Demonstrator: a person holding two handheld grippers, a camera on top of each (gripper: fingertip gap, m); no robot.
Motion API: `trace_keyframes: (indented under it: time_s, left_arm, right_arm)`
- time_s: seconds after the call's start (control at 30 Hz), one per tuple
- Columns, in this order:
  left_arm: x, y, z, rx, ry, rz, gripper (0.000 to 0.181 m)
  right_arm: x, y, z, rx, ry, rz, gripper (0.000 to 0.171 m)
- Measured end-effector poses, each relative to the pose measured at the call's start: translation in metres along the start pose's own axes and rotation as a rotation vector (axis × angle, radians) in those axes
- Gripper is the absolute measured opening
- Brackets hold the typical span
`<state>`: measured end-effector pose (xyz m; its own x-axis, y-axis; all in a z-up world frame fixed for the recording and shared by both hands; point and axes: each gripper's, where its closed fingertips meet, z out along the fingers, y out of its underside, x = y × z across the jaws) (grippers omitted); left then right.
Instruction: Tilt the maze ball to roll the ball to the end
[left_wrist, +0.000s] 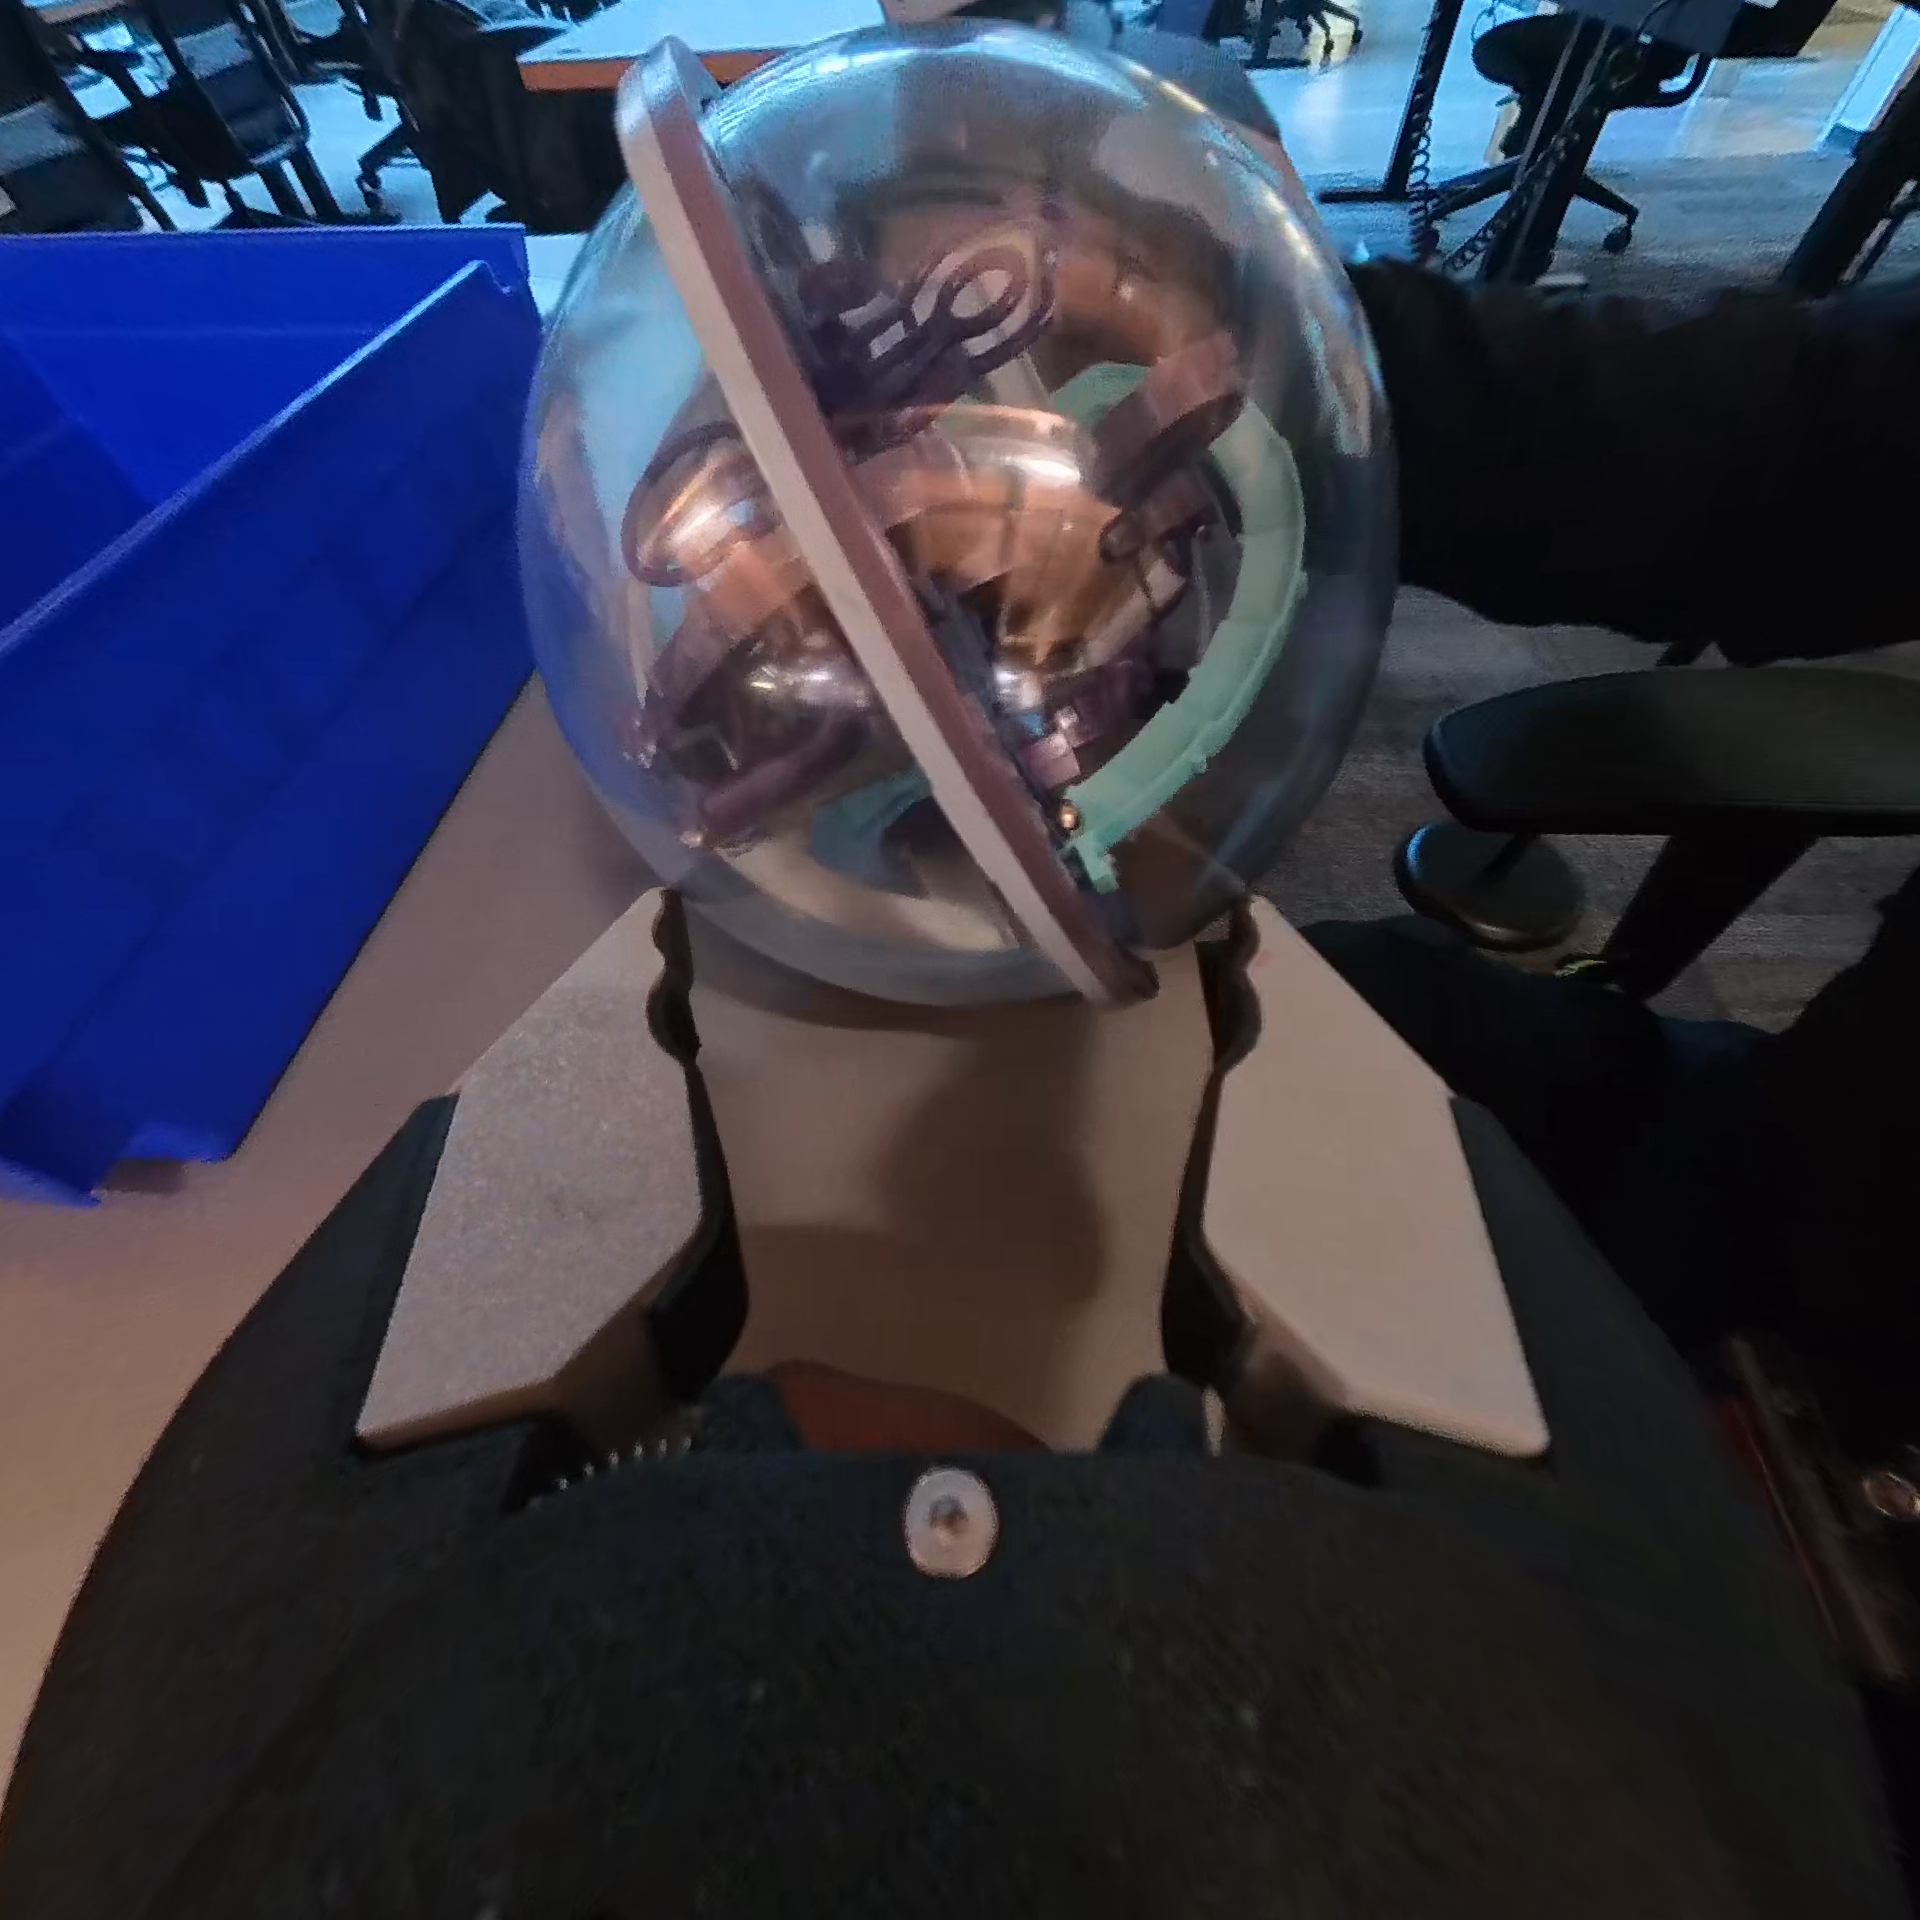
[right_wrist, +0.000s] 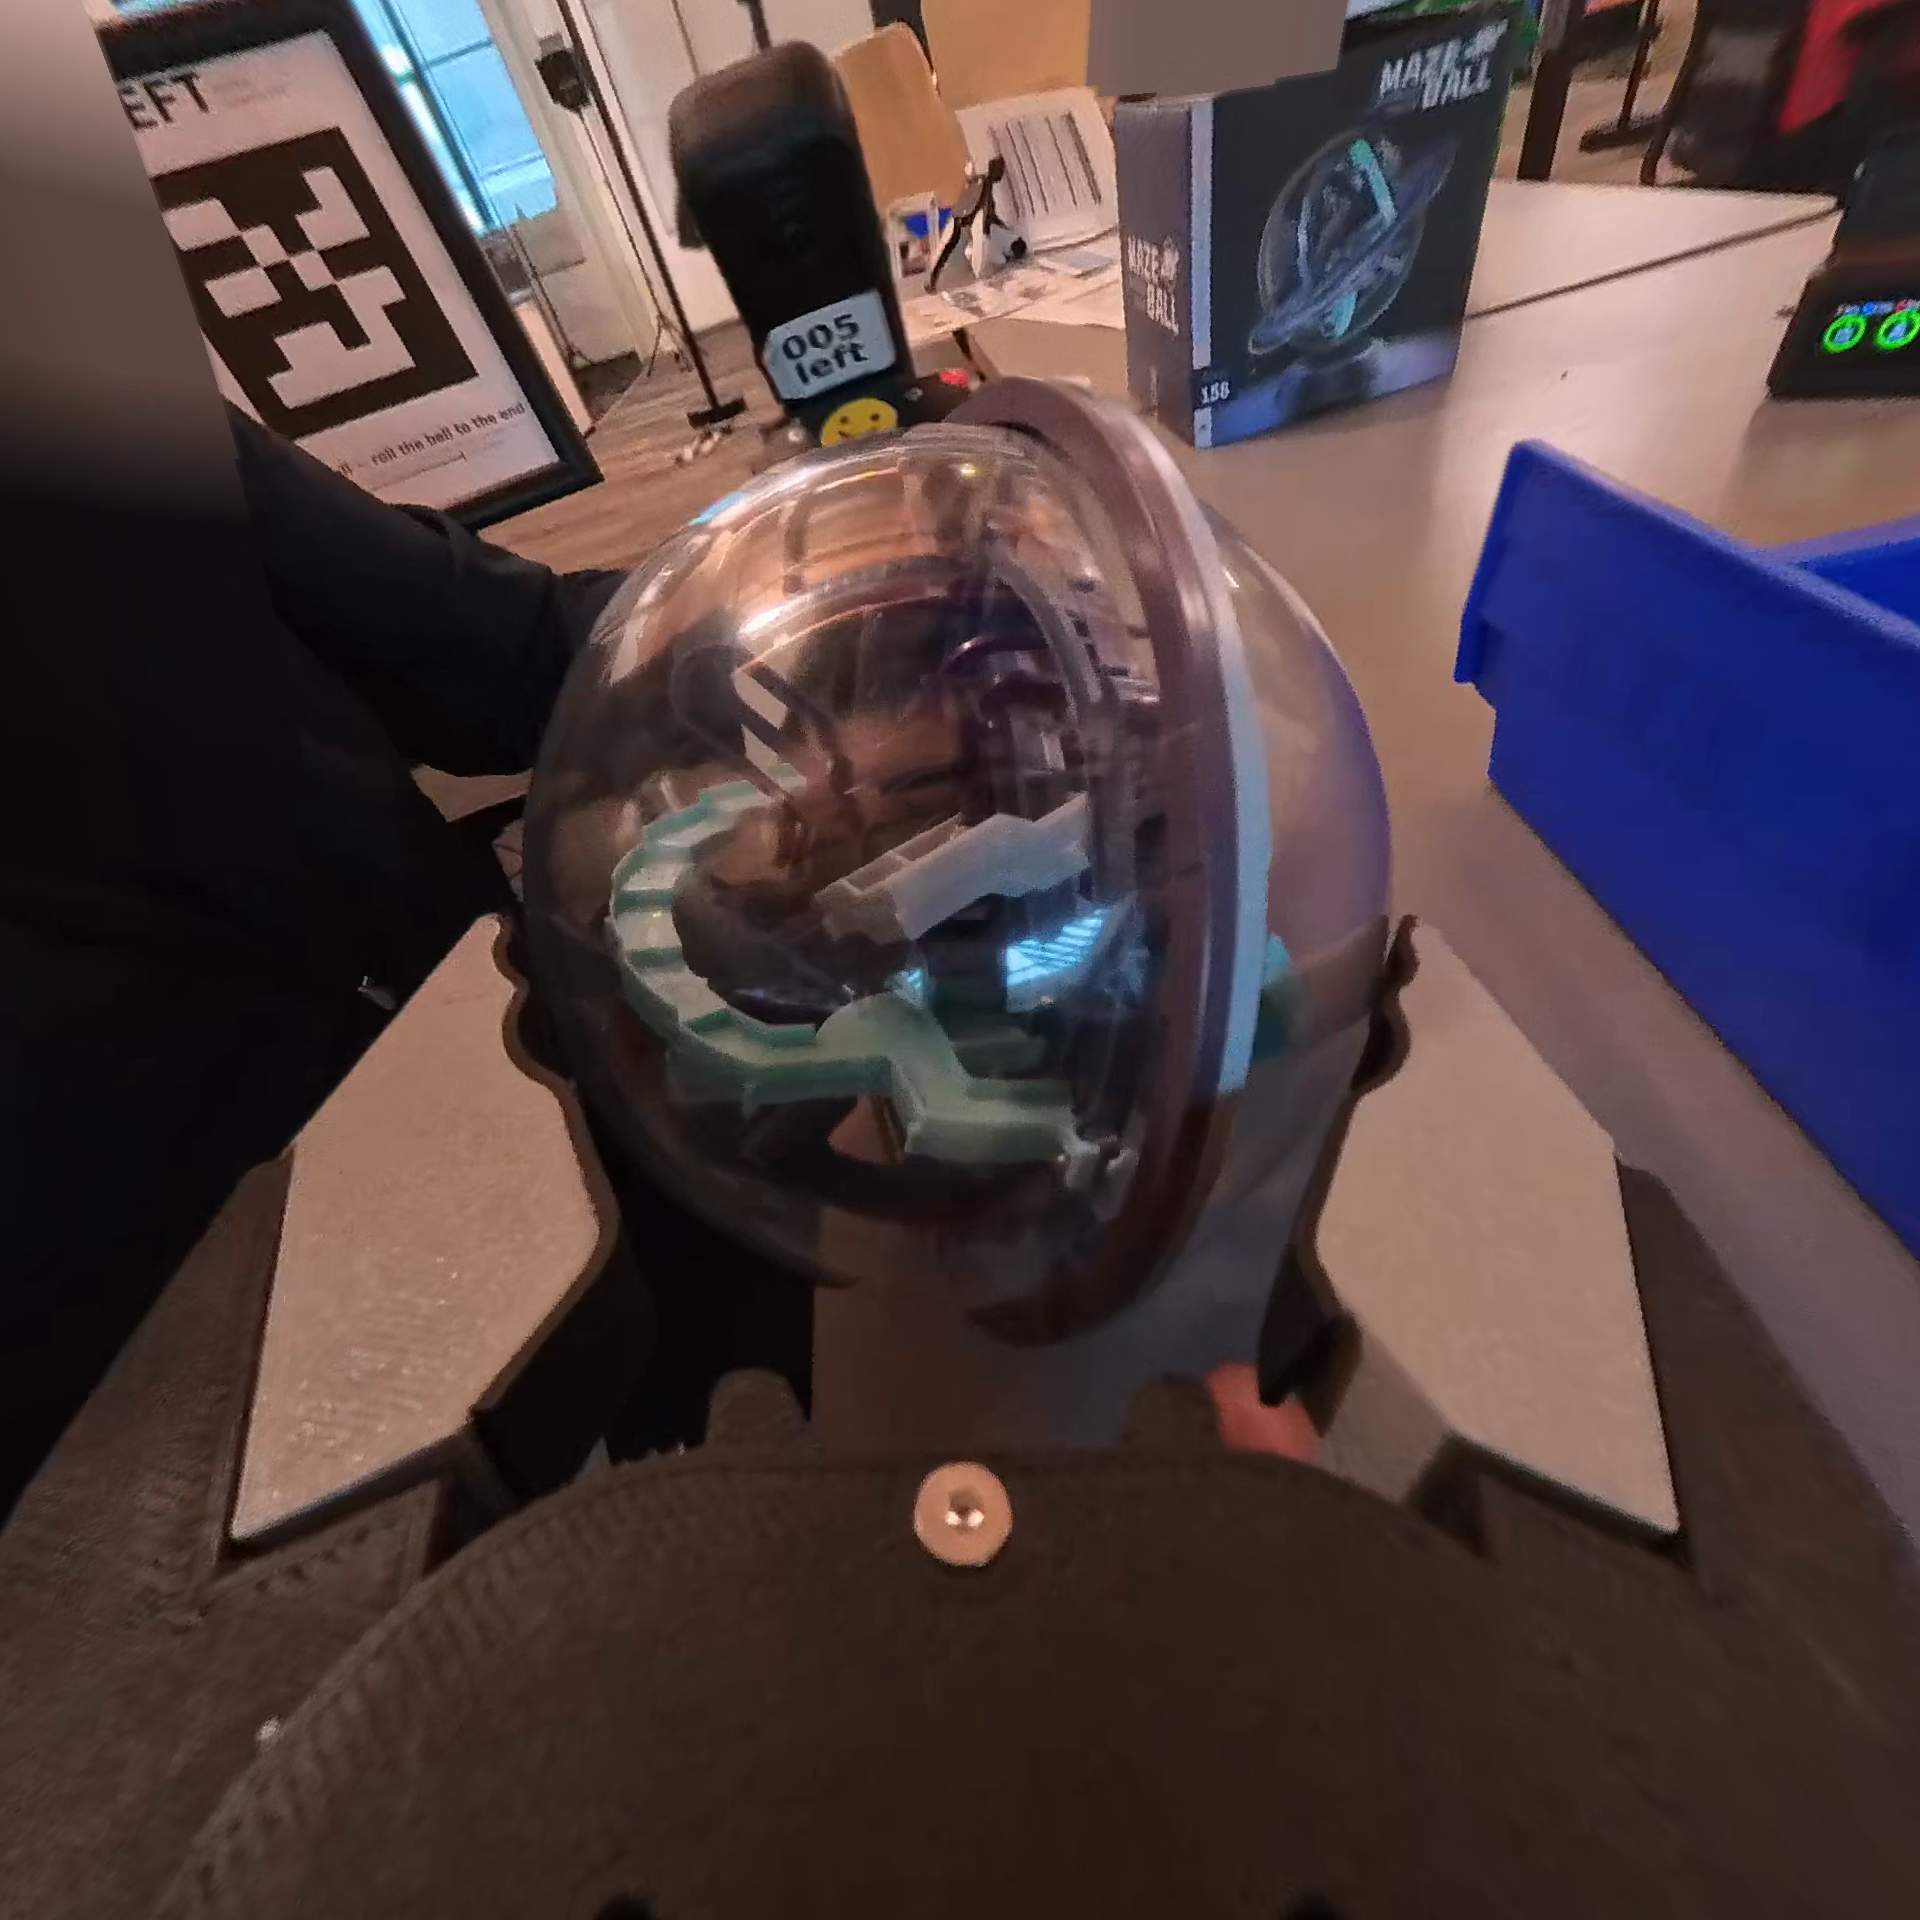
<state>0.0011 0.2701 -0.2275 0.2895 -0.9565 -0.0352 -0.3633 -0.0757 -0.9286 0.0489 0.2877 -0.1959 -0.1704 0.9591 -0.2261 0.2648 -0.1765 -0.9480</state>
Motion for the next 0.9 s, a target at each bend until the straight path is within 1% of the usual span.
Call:
trace_keyframes:
  time_s: [0.13,0.2,0.27,0.3,0.37,0.5,0.63,0.7,0.77,0.8,0.83,0.9]
  left_arm:
    - [0.002,-0.004,0.002,0.020,0.009,-0.031,0.102]
    - [-0.003,-0.006,-0.002,0.043,-0.034,-0.064,0.095]
    - [-0.004,-0.011,-0.009,0.091,-0.069,-0.117,0.082]
    - [-0.002,-0.013,-0.011,0.114,-0.068,-0.141,0.081]
    - [-0.002,-0.010,-0.007,0.086,-0.075,-0.150,0.086]
    - [-0.005,-0.004,0.003,0.021,-0.089,-0.136,0.105]
    - [-0.004,-0.004,0.003,0.018,-0.061,-0.106,0.106]
    - [-0.005,-0.004,0.004,0.017,-0.047,-0.098,0.105]
    - [-0.008,-0.004,0.007,0.010,-0.033,-0.095,0.102]
    - [-0.010,-0.003,0.009,0.006,-0.024,-0.096,0.102]
    - [-0.011,-0.003,0.010,0.003,-0.017,-0.099,0.101]
    - [-0.013,-0.004,0.013,0.000,-0.007,-0.096,0.100]
  right_arm:
    - [-0.001,0.001,-0.002,0.060,-0.023,0.010,0.151]
    - [0.005,0.002,-0.004,0.073,0.018,0.032,0.151]
    - [0.009,0.003,-0.006,0.073,0.066,0.038,0.151]
    - [0.010,0.004,-0.007,0.074,0.077,0.040,0.151]
    - [0.009,0.003,-0.006,0.079,0.093,0.032,0.151]
    - [0.011,-0.002,-0.001,0.097,0.143,0.032,0.150]
    - [0.008,0.003,-0.003,0.041,0.163,-0.001,0.148]
    - [0.008,0.003,-0.010,0.023,0.134,-0.029,0.141]
    - [0.011,-0.006,-0.021,0.069,0.058,-0.020,0.132]
    - [0.013,-0.008,-0.025,0.079,0.011,0.000,0.131]
    - [0.017,-0.005,-0.027,0.066,-0.032,0.035,0.135]
    - [0.018,0.010,-0.020,-0.022,-0.110,0.118,0.146]
